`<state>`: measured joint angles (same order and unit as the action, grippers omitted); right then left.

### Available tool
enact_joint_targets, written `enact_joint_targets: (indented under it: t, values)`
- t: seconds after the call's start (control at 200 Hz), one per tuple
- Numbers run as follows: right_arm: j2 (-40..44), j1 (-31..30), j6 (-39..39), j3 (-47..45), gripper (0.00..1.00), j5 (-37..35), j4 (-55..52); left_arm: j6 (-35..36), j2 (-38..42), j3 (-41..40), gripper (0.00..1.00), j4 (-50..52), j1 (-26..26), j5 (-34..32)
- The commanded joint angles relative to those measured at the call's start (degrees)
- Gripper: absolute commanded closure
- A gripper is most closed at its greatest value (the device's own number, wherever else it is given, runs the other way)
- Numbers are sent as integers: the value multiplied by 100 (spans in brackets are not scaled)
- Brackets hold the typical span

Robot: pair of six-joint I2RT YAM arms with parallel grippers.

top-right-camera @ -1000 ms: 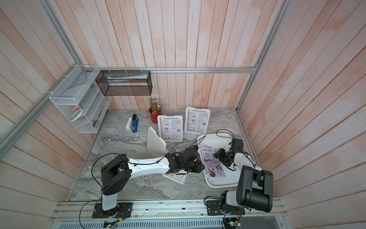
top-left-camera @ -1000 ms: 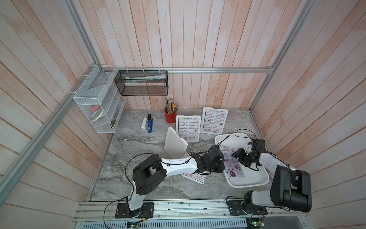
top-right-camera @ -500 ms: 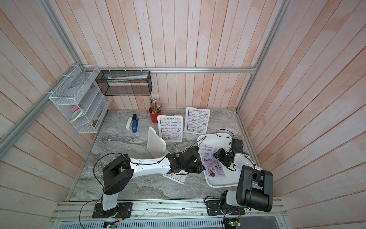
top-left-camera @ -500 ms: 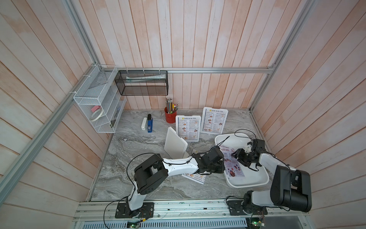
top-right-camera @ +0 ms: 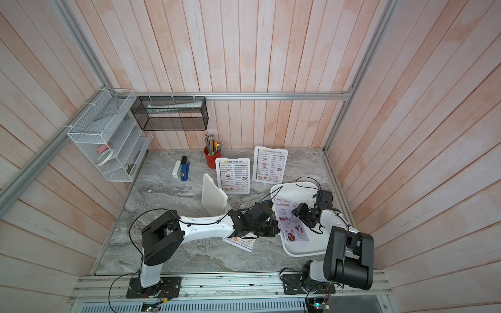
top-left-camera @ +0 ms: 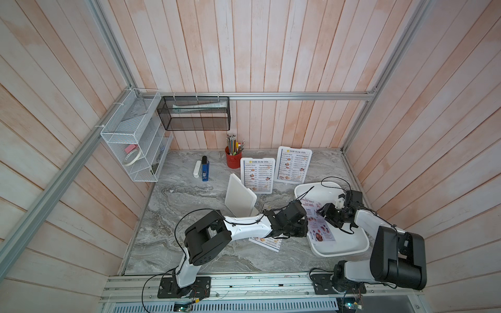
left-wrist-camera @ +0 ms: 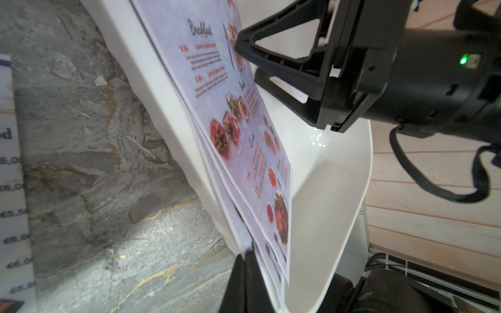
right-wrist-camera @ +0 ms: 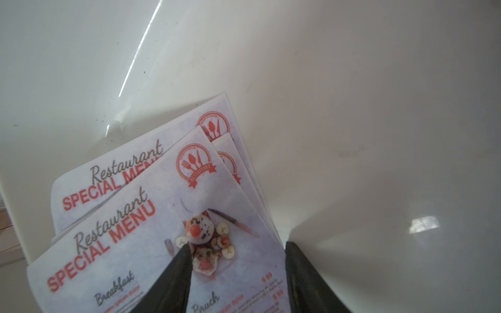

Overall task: Replace the menus in the menu holders
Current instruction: Pick up the menu from the storage box.

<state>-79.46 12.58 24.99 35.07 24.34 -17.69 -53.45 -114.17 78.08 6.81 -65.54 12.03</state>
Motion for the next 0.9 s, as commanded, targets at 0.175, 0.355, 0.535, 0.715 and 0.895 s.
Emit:
enact_joint_targets:
  t: [0.175,0.355,0.535,0.715,0.895]
  values:
    - [-96,29,-78,71,41,-170,-311,63,192,-7,100,-31,41,-43]
    - [-96,71,-117,233,39,-231,-384,45,414,-90,100,-13,41,-127]
    - [-78,128,-152,377,39,-232,-461,63,596,-160,100,60,67,-219]
    - [-45,162,-188,422,38,-262,-506,63,691,-238,100,157,103,-258]
    - [-27,249,-241,529,37,-324,-565,46,867,-484,100,189,171,-342]
